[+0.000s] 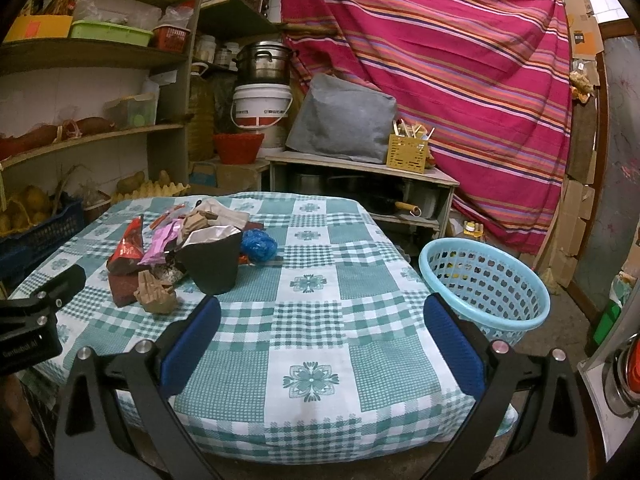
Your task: Collect trash
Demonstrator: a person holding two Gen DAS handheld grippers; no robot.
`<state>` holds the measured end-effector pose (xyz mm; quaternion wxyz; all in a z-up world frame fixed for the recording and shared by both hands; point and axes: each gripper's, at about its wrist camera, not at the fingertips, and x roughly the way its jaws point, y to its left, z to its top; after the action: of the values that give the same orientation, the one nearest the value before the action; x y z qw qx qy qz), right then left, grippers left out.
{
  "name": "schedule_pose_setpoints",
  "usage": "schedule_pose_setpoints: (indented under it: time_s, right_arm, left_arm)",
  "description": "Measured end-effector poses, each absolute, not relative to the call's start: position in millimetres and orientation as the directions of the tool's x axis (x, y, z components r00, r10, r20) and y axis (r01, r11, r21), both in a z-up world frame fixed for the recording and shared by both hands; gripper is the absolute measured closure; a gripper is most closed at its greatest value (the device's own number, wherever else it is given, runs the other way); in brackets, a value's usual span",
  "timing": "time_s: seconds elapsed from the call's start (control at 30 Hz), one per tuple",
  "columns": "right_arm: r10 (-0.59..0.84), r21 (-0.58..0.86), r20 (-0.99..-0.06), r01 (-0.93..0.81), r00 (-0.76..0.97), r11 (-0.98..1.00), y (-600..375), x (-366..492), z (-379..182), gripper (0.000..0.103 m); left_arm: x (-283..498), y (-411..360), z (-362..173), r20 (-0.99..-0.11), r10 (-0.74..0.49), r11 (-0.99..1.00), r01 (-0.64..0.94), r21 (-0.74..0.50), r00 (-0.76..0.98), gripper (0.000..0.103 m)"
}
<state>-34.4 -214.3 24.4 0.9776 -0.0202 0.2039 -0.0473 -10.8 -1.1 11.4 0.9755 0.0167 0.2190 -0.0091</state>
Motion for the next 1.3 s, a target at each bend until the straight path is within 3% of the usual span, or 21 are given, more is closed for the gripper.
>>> schedule_pose_setpoints:
  time_s: [0.6,0.77,1.1,1.3]
  right_arm:
    - [-0.163,-0.068,-0.423,0.148,0.891,0.987,-233,-17,19,0.004]
    - [-0.111,0.018,-0.427,0.132,0.898,0.991,-248,-4,17,0.004]
    - [-0.255,-0.131,-0.462,0.219,0.849,0.967,-254,25,10,0.004]
    - [-0.245,-0.122,-0.49,0.213,0.837,0.969,-261,43,1,0.004]
  left_arm:
    - [16,0,-9,-0.5,-0.025,0.999,0.043,0.025,0.866,0.005]
    - [33,2,-14,-0.542,-0.038,0.999,0.031,-0.021,0.84,0.005]
    - [74,-18,-29,-0.596,-0.014,0.999,0.038,0.027,0.803,0.005]
    - [103,-28,-43,-0.637,-0.007,0.997,0.052,0.051,0.771,0.006]
